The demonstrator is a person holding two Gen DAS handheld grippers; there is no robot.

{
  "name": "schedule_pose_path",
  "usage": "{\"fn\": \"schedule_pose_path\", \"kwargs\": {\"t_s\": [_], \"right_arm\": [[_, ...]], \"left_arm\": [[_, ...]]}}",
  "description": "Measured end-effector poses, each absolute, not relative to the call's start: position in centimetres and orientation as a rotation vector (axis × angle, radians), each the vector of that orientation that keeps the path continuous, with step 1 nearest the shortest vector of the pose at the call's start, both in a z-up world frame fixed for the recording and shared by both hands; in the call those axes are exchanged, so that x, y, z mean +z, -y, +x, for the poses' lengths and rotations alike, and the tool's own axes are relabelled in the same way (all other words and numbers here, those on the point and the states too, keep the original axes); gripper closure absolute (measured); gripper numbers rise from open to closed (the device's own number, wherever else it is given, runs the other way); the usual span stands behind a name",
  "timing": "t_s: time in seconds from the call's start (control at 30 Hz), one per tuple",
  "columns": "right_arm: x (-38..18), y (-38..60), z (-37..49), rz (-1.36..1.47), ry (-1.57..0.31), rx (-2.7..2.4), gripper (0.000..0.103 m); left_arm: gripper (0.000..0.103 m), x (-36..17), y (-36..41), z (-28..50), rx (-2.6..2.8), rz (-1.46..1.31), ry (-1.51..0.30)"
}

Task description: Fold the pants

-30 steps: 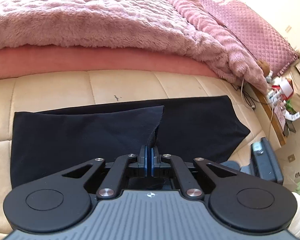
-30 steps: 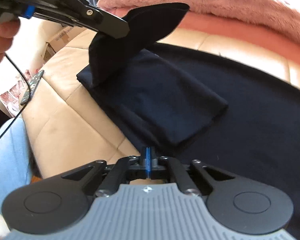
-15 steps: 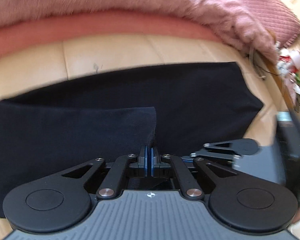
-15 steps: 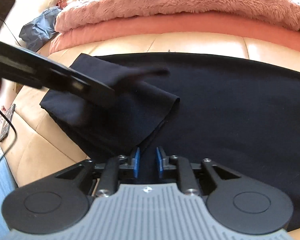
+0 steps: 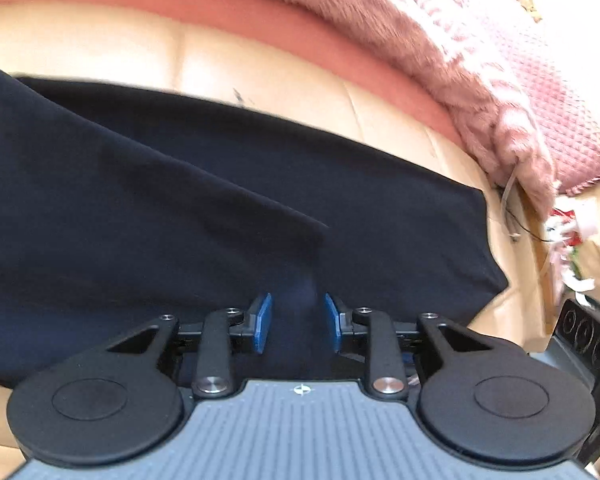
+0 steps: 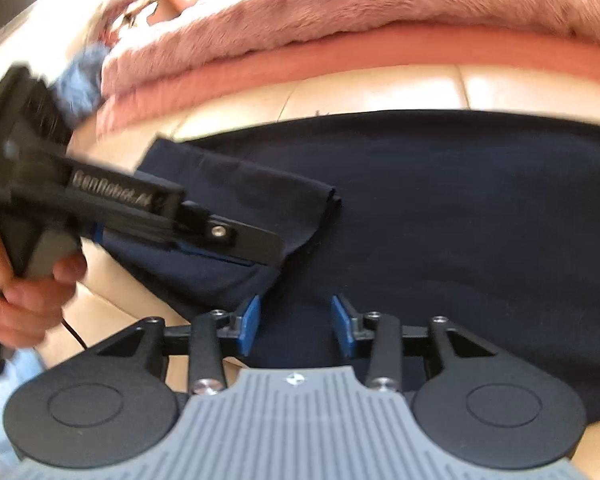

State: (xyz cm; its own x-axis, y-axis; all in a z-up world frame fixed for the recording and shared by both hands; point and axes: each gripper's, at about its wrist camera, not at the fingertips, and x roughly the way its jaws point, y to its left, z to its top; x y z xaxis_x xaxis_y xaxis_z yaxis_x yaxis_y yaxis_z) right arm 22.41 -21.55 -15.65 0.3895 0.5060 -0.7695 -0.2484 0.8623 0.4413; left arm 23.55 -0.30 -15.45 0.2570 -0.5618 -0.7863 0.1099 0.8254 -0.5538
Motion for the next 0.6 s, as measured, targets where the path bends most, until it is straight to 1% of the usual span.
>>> {"fn": "schedule_pose_path", "kwargs": {"t_s": [0.13, 0.17, 0.2, 0.23, 0.3, 0.37, 0.43, 0.47, 0.5, 0.53, 0.6], "right_arm": [[-17.2, 23.3, 24.1, 0.572, -1.097, 0.456, 0.066], [-17.8, 23.5, 24.6, 0.624, -1.104, 0.445, 0.066], [-18.3, 23.6, 25.0, 0.661, -1.114, 0.427, 0.067], [-18.8, 23.6, 25.4, 0.69, -1.126, 0.408, 0.069], [-19.8, 24.0, 25.7, 0.779, -1.125, 0.403, 0.069], [-20.7, 24.1, 25.9, 0.86, -1.129, 0.401, 0.072], [-21.3, 23.7, 26.2, 0.89, -1.132, 0.405, 0.082], [-21.5, 23.4, 26.4, 0.893, -1.134, 0.407, 0.085], [-21.7, 23.4, 26.5, 0.897, -1.135, 0.408, 0.093], [-22.0, 23.4, 26.5, 0.901, -1.138, 0.407, 0.103], [-22.3, 23.5, 26.7, 0.91, -1.146, 0.398, 0.103]], "left_arm": [[0.074, -14.6, -0.5, 22.5, -0.408, -0.298, -1.192], [0.074, -14.8, -1.0, 22.4, -0.411, -0.311, -1.197], [0.077, -15.0, -1.3, 22.2, -0.411, -0.33, -1.206], [0.077, -15.2, -1.4, 22.2, -0.407, -0.342, -1.21], [0.078, -15.6, -1.6, 22.2, -0.408, -0.36, -1.204], [0.078, -15.8, -1.9, 22.2, -0.41, -0.392, -1.203], [0.078, -15.9, -2.1, 22.1, -0.407, -0.412, -1.202], [0.078, -16.0, -2.2, 22.1, -0.406, -0.416, -1.199], [0.078, -16.0, -2.4, 22.0, -0.407, -0.418, -1.197], [0.078, -15.9, -2.4, 22.0, -0.407, -0.42, -1.196], [0.078, -15.2, -2.7, 21.8, -0.408, -0.419, -1.178]]}}
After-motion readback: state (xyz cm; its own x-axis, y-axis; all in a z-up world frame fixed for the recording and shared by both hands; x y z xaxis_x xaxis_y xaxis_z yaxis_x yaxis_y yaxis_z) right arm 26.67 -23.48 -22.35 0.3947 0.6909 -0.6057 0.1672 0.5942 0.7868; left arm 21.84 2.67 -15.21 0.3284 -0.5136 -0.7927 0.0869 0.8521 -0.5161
